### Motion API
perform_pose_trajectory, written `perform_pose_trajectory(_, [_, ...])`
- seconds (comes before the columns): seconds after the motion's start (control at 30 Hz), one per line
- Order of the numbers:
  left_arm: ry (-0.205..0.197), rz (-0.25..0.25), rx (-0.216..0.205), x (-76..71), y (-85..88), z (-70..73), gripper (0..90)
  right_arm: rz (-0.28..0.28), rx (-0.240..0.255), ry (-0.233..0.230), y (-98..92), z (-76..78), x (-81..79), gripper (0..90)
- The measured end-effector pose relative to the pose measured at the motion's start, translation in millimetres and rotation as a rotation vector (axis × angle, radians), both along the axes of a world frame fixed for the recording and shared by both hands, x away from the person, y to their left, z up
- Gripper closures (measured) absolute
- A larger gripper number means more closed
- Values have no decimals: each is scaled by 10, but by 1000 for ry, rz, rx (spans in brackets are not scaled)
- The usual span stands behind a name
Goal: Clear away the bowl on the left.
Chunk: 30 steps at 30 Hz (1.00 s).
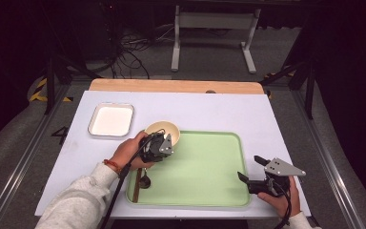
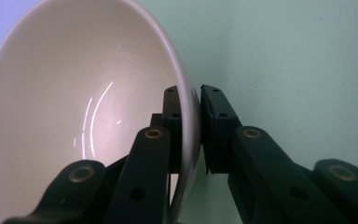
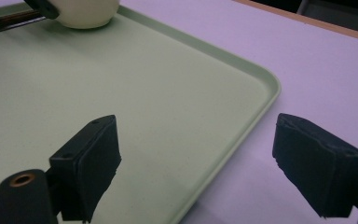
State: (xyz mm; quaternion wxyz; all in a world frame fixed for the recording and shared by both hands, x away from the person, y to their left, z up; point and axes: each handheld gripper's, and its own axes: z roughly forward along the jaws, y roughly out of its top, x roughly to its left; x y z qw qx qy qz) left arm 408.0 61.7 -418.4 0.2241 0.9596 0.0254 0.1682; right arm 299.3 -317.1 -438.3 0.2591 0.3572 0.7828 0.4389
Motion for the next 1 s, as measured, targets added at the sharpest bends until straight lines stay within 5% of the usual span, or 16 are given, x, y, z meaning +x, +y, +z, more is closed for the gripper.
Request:
perform_pose_trajectory(0.37, [38,25,-33,46,5,-59,816,4,-10,-5,23,-11,-11,149])
perform_pose_trajectory(0.63, [37,74,-103,51,115,-46,663,6,-13,1,37,-26,1,148])
perform_pose_trajectory(0.8, [24,46,-84,19,162,-48,781,0,-8,-2,26,-24,-4,148])
perform_pose_trajectory(1.0, [25,38,-66,64,197,-37,780,-3,-6,1,17,-32,0,148])
